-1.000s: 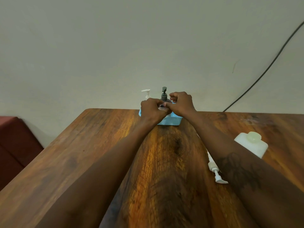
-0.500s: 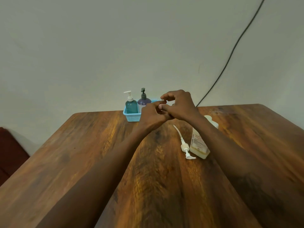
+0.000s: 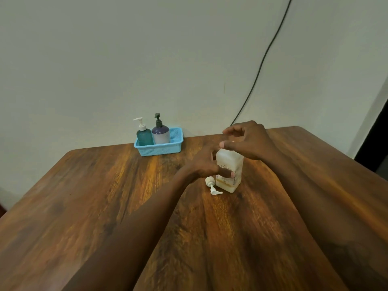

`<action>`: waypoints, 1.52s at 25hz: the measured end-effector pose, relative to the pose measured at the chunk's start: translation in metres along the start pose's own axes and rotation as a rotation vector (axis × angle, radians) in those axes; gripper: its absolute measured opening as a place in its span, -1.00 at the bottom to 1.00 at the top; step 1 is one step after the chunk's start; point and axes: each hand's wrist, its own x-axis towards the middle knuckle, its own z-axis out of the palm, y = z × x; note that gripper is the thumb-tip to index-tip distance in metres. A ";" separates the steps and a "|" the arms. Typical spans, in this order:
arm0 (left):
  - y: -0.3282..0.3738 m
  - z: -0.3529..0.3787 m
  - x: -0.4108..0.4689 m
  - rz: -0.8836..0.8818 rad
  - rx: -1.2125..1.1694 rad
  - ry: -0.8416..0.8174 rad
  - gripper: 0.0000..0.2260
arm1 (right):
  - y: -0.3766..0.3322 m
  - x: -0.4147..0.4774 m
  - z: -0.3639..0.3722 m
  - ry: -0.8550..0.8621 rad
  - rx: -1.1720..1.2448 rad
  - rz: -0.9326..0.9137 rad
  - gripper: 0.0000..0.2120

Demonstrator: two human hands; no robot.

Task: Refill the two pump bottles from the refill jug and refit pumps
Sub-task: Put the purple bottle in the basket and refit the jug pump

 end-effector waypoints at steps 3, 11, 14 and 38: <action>-0.008 0.004 0.004 0.015 -0.045 0.031 -0.28 | 0.013 -0.009 0.004 -0.058 -0.028 0.017 -0.54; -0.005 -0.004 0.003 -0.037 -0.101 0.144 -0.27 | 0.009 -0.009 0.009 -0.011 0.141 0.029 -0.68; 0.008 -0.024 -0.013 -0.007 -0.158 0.203 -0.24 | -0.016 -0.006 -0.001 0.031 0.246 -0.035 -0.65; -0.060 -0.112 -0.145 -0.204 -0.121 0.395 -0.18 | -0.019 0.000 0.125 -0.506 -0.377 -0.322 -0.68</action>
